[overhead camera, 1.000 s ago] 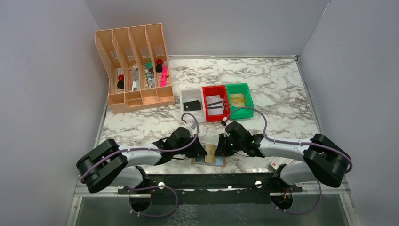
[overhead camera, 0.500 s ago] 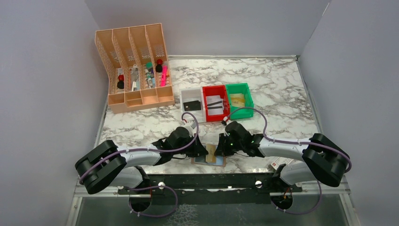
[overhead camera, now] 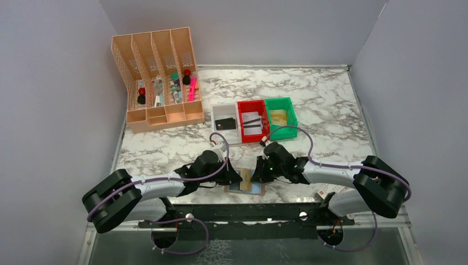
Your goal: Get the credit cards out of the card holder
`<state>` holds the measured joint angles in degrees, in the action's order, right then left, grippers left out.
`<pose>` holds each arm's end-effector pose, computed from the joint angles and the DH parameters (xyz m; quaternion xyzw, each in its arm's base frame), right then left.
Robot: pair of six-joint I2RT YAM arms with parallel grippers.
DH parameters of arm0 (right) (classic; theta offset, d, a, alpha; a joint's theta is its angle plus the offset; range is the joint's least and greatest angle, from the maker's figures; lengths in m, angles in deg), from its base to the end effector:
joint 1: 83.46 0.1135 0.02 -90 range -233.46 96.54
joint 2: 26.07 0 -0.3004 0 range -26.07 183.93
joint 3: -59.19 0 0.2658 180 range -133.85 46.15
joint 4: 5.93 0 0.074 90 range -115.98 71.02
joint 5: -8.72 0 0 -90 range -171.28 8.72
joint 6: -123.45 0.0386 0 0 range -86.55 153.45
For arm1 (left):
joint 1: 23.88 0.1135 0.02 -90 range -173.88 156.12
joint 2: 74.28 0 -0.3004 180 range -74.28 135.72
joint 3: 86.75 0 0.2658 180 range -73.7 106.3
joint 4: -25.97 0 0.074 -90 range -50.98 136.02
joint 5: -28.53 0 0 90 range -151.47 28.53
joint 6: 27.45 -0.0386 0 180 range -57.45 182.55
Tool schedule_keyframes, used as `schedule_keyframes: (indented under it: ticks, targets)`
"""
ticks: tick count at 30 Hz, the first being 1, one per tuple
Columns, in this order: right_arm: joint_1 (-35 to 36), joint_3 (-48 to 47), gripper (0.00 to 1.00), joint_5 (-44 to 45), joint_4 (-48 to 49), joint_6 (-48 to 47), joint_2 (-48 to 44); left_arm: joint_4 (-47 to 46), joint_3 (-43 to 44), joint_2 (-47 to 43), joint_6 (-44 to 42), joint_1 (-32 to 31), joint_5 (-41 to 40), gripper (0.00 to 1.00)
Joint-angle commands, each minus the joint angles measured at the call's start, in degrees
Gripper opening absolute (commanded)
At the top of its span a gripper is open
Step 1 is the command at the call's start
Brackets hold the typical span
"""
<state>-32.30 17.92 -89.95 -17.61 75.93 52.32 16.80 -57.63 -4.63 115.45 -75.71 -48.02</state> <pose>0.1493 0.1948 0.1630 -0.0972 0.9287 0.3042 0.1885 0.1245 -0.1729 0.1644 0.0493 0.8664 -0.4475 0.2161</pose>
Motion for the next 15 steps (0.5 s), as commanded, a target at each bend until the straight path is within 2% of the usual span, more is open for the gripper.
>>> schedule_keyframes:
  ticks: [1,10,15]
  targets:
    - [0.08,2.05,0.14,5.3,-6.73,-1.4,3.48,-0.57,-0.25,-1.62,-0.61,0.07,-0.67,0.0]
    - [0.07,2.08,0.13,5.41,-7.07,-1.35,2.8,10.29,2.63,-5.1,-3.1,0.18,-5.46,0.0]
    - [0.08,2.32,0.14,5.27,-6.87,-1.56,0.94,13.09,2.84,-8.5,-3.85,0.66,-5.98,0.0]
